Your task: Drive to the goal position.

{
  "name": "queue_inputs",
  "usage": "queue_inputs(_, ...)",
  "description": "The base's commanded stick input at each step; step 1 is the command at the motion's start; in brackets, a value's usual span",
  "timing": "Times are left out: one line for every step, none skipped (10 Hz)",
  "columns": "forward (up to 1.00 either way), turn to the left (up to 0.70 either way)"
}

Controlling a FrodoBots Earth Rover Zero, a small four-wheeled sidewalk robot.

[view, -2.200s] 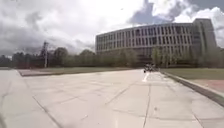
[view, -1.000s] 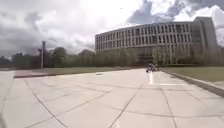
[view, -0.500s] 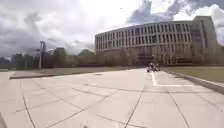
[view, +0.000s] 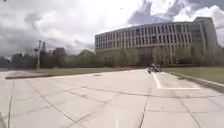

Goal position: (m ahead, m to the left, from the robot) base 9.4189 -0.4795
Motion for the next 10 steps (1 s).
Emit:
queue_inputs(0.70,0.03)
queue_inputs(0.70,0.03)
queue_inputs(0.70,0.03)
queue_inputs(0.70,0.03)
queue_inputs(0.70,0.03)
queue_inputs(0.70,0.03)
queue_inputs(0.70,0.03)
queue_inputs(0.70,0.03)
queue_inputs(0.70,0.03)
queue_inputs(0.70,0.03)
